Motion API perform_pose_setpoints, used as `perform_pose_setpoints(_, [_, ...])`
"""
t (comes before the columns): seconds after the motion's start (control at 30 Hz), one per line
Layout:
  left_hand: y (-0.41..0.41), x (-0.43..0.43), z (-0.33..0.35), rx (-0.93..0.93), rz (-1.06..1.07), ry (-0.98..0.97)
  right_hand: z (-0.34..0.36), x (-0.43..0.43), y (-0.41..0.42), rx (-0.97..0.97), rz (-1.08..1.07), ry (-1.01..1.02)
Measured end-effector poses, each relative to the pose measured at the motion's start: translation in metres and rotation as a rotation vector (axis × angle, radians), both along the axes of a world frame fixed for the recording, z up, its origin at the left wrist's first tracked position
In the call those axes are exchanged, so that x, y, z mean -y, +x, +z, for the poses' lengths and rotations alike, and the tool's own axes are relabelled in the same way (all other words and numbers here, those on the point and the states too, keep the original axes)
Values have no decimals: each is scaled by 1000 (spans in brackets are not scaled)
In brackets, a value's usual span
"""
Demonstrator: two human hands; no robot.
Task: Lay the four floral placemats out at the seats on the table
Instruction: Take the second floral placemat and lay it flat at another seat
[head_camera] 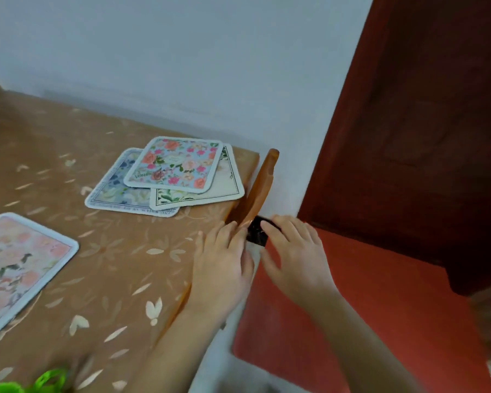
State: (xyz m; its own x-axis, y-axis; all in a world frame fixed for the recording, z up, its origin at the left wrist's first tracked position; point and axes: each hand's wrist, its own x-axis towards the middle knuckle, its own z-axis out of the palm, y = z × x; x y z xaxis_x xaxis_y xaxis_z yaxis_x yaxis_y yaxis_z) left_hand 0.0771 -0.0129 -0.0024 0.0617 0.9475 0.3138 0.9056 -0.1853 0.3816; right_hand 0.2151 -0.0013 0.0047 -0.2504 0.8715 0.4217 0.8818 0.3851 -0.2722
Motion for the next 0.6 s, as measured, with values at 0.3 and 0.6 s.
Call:
perform_pose_setpoints(0.3, [-24,-23,-4,-35,286,20,-10,-64,-31,-37,300,3])
perform_pose_setpoints(0.6, [-96,-90,-27,-10,384,52,-34,-146,-102,-1,395,11])
